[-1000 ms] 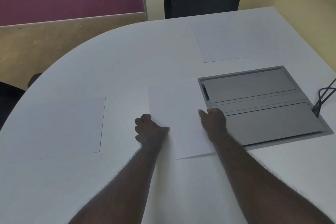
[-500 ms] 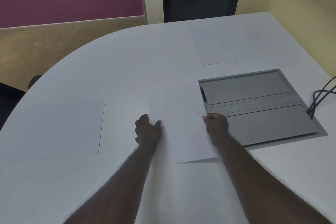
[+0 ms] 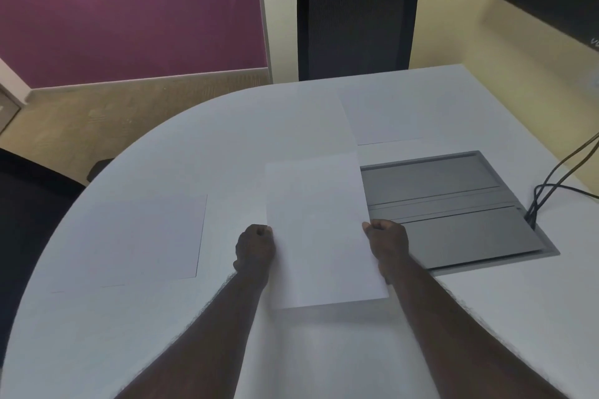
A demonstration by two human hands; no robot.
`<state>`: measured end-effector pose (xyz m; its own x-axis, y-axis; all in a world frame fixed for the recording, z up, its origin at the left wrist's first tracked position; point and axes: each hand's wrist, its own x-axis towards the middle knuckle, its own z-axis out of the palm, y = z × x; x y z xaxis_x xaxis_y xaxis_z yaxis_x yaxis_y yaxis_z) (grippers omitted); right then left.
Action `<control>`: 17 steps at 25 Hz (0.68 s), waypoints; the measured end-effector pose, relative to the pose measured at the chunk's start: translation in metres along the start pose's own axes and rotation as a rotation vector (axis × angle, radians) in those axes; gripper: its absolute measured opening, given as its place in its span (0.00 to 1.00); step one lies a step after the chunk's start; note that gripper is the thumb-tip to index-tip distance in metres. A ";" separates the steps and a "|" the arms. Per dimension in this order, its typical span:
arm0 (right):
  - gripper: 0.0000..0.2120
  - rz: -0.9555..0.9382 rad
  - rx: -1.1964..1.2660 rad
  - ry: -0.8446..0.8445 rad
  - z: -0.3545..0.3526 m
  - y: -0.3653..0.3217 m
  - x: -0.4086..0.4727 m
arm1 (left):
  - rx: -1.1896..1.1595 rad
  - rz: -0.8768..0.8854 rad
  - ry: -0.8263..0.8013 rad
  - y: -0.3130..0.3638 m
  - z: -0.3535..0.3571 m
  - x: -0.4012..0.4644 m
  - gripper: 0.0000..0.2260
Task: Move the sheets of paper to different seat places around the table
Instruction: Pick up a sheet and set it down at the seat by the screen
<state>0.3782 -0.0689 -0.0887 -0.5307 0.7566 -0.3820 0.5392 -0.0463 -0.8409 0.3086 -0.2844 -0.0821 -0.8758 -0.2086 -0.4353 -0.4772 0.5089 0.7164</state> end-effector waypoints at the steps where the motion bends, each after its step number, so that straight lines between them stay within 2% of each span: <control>1: 0.07 -0.004 0.010 -0.002 -0.003 -0.003 -0.006 | -0.006 0.006 0.005 0.003 -0.007 -0.007 0.10; 9: 0.07 -0.063 0.110 -0.016 -0.027 -0.032 -0.067 | -0.027 0.126 0.072 0.016 -0.065 -0.062 0.07; 17: 0.06 -0.127 0.194 0.017 -0.074 -0.050 -0.179 | -0.130 0.252 0.080 0.003 -0.143 -0.149 0.07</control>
<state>0.4948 -0.1535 0.0499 -0.5745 0.7750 -0.2634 0.3321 -0.0733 -0.9404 0.4274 -0.3717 0.0625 -0.9683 -0.1574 -0.1939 -0.2446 0.4424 0.8628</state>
